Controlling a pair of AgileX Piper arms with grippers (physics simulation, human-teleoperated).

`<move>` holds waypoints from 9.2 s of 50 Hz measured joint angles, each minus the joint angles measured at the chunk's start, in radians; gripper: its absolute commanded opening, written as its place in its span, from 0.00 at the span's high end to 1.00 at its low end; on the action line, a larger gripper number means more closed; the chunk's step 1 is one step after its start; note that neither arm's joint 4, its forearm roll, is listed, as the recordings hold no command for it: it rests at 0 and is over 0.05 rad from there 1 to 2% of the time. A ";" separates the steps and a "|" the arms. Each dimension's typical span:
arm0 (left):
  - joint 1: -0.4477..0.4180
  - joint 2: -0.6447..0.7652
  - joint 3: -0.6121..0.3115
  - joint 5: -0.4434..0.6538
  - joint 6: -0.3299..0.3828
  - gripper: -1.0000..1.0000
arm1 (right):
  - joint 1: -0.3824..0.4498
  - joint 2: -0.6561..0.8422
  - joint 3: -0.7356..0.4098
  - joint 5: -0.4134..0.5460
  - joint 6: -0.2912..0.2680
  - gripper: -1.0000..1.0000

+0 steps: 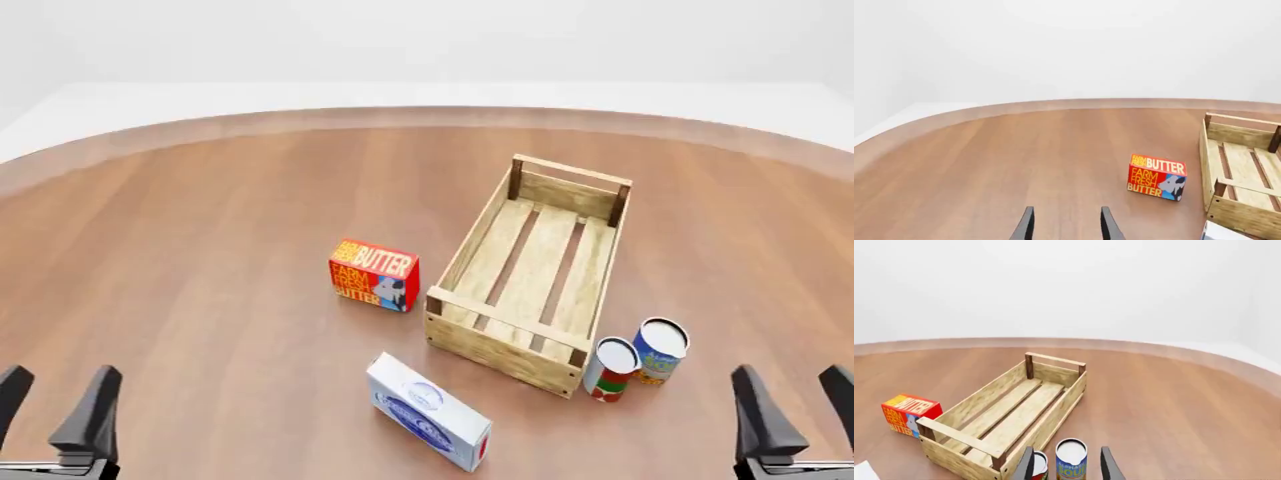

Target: Pick up the ketchup, and put it in the wooden tray.

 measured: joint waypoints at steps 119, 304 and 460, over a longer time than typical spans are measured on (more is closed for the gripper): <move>0.000 0.004 -0.003 -0.001 0.000 0.00 | 1.185 1.392 -0.567 -0.486 0.026 0.00; 0.000 0.004 -0.003 -0.001 0.000 0.00 | 1.286 2.020 -1.053 -0.362 -0.058 1.00; 0.000 0.004 -0.003 -0.001 0.000 0.00 | 0.193 2.064 -1.271 -0.154 -0.011 1.00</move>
